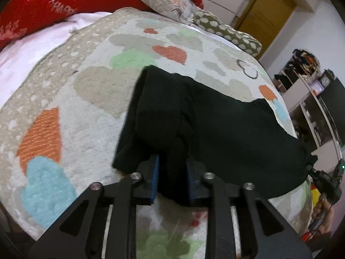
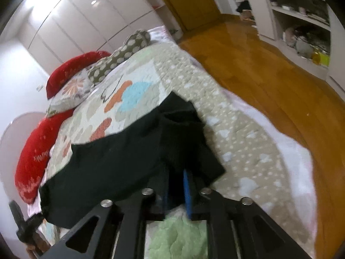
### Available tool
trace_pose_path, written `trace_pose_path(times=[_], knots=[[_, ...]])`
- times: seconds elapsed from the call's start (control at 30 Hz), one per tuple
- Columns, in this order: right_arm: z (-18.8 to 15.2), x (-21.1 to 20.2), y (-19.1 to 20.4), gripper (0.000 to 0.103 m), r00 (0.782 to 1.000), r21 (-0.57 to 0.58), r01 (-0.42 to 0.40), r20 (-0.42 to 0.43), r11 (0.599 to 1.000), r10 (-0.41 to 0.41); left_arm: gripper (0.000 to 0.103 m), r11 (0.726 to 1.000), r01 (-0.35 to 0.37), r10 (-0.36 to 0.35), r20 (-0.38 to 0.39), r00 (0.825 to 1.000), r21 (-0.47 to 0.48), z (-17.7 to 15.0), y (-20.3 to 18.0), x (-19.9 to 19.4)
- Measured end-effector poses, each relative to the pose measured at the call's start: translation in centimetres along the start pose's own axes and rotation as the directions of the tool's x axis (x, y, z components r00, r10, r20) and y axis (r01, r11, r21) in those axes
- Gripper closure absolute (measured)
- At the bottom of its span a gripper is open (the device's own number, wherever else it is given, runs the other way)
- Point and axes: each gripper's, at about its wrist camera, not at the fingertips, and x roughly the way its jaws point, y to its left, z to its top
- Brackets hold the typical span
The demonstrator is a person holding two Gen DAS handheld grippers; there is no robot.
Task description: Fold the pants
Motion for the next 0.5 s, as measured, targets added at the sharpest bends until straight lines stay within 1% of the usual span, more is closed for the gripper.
trace_pose_path(times=[0.03, 0.07, 0.13, 0.17, 0.23, 0.3, 0.33, 0.37, 0.4, 0.43, 0.47, 0.5], knots=[[0.3, -1.1, 0.2, 0.075, 0.998, 0.003, 0.055, 0.039, 0.998, -0.055, 0.076, 1.0, -0.01, 0.01, 0.012, 1.0, -0.018, 0.2, 0.4, -0.4], [0.3, -2.2, -0.1, 0.069, 0.993, -0.003, 0.092, 0.07, 0.996, -0.092, 0.074, 0.999, -0.027, 0.028, 0.027, 0.999, -0.031, 0.3, 0.7, -0.9], [0.8, -4.0, 0.4, 0.069, 0.976, -0.032, 0.175, 0.135, 0.984, -0.17, 0.072, 0.999, -0.032, 0.033, 0.039, 0.999, -0.04, 0.5, 1.0, -1.7], [1.2, -4.6, 1.0, 0.069, 0.973, -0.061, 0.181, 0.155, 0.982, -0.17, 0.072, 0.998, -0.046, 0.048, 0.048, 0.998, -0.038, 0.5, 0.9, -2.1], [1.8, -4.9, 2.4, 0.069, 0.98, -0.123, 0.145, 0.158, 0.982, -0.124, 0.072, 0.996, -0.089, 0.09, 0.08, 0.993, -0.022, 0.6, 0.5, -2.9], [1.9, -4.2, 4.3, 0.069, 0.989, -0.18, 0.077, 0.137, 0.981, -0.052, 0.072, 0.989, -0.148, 0.149, 0.139, 0.979, -0.016, 0.8, 0.1, -4.1], [1.9, -3.4, 5.5, 0.069, 0.994, -0.21, 0.026, 0.111, 0.977, -0.002, 0.072, 0.986, -0.163, 0.164, 0.165, 0.973, -0.018, 0.9, -0.1, -4.6], [1.8, -2.4, 6.7, 0.069, 0.996, -0.237, -0.025, 0.078, 0.971, 0.045, 0.069, 0.987, -0.159, 0.159, 0.175, 0.972, -0.013, 1.1, -0.2, -4.7], [1.5, -1.0, 8.2, 0.069, 0.995, -0.263, -0.078, 0.04, 0.962, 0.092, 0.063, 0.988, -0.152, 0.151, 0.173, 0.973, -0.005, 1.3, -0.4, -4.5], [1.1, 0.1, 9.3, 0.069, 0.992, -0.28, -0.116, 0.011, 0.953, 0.124, 0.062, 0.989, -0.148, 0.145, 0.164, 0.976, 0.009, 1.4, -0.6, -4.1], [0.7, 1.9, 11.0, 0.069, 0.985, -0.297, -0.172, -0.031, 0.939, 0.17, 0.062, 0.988, -0.154, 0.149, 0.156, 0.976, 0.017, 1.6, -0.8, -3.6], [0.2, 2.9, 12.2, 0.069, 0.979, -0.302, -0.205, -0.056, 0.931, 0.197, 0.062, 0.987, -0.161, 0.155, 0.15, 0.977, 0.027, 1.7, -1.1, -3.1]])
